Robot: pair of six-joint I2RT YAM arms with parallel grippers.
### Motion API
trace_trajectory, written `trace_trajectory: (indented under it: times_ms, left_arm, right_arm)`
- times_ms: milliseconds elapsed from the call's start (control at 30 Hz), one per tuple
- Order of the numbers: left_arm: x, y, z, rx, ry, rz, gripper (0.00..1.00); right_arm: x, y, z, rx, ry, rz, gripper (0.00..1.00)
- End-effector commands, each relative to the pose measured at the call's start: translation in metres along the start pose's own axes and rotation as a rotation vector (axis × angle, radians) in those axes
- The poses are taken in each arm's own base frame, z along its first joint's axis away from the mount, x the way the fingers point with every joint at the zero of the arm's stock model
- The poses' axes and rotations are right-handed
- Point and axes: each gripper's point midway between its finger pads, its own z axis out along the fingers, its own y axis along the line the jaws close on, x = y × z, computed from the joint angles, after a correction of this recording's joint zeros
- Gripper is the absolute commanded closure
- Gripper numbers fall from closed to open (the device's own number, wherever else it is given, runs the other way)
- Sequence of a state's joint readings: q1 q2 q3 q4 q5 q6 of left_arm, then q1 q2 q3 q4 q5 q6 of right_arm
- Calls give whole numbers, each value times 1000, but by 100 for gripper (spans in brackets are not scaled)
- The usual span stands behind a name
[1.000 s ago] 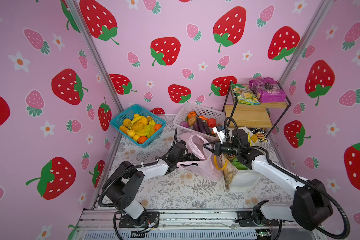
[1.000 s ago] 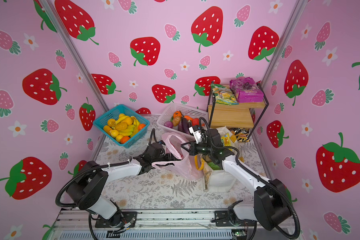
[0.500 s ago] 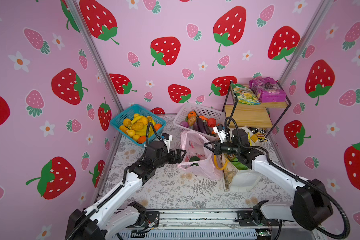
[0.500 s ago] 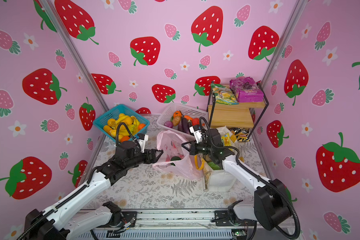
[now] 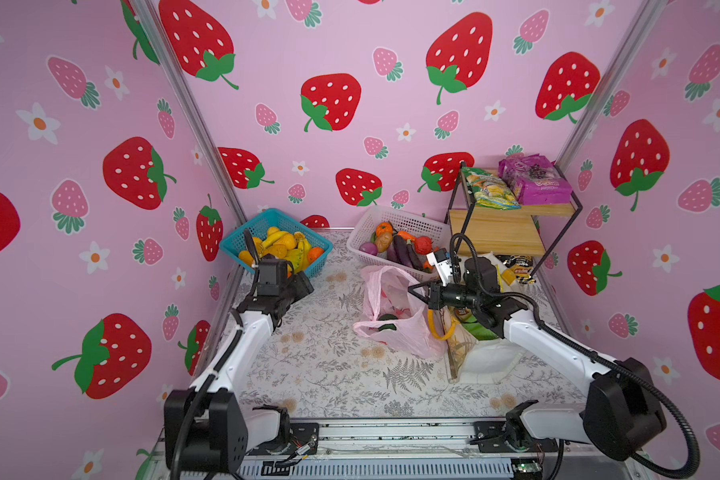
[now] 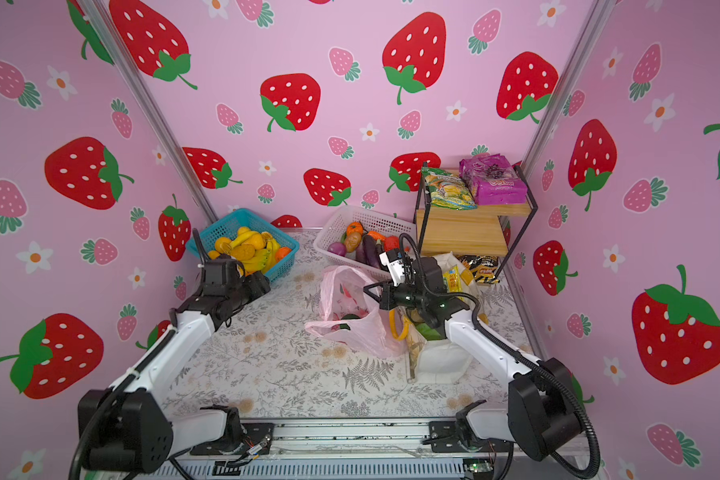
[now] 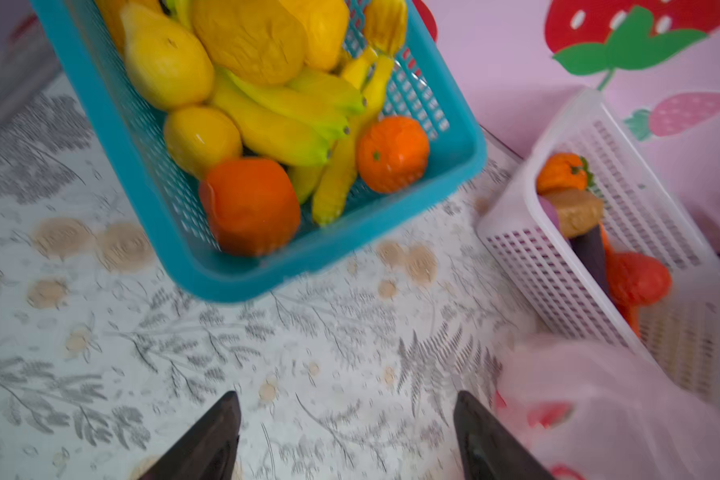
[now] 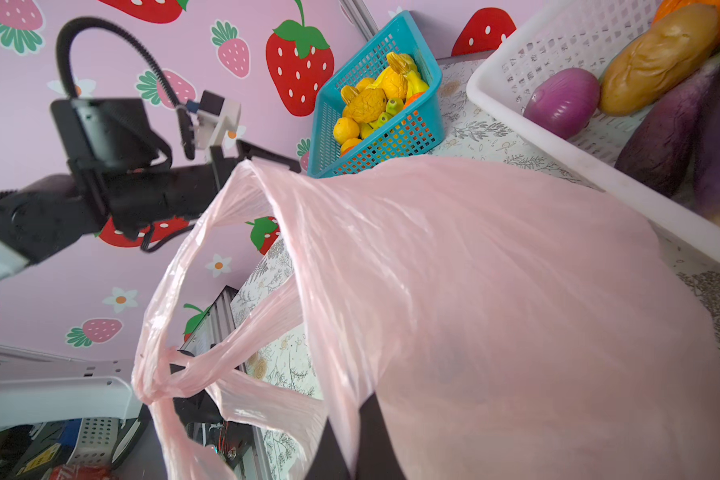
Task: Place the mixed food into the grocery bags and tie them
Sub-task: 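Move the left gripper back over the teal fruit basket, then grasp the wrinkled yellow mango in the basket with the left gripper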
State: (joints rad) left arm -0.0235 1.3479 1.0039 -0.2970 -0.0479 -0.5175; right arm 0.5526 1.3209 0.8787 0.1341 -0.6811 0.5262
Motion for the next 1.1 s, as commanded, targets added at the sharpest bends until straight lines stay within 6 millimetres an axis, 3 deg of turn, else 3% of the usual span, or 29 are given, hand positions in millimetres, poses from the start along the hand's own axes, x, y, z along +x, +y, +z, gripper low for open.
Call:
trace_trajectory:
  times_ms: [0, 200, 300, 500, 767, 1067]
  left_arm:
    - [-60, 11, 12, -154, -116, 61, 19]
    - [-97, 27, 77, -279, -15, 150, 17]
    - [-112, 31, 101, -336, 24, 231, 14]
    - [-122, 36, 142, -407, 125, 443, 9]
    - [-119, 46, 177, -447, 226, 611, 7]
    - [-108, 61, 200, -477, 291, 708, 7]
  right_arm:
    - [-9, 9, -5, -29, -31, -38, 100]
    - [-9, 9, -6, -29, -36, -47, 100]
    - [-8, 6, -6, -16, -37, -54, 100]
    - [-2, -1, -1, -8, -18, -44, 100]
    - [-1, -9, 2, 7, -11, -35, 100]
    - [1, -13, 2, 14, -4, -28, 100]
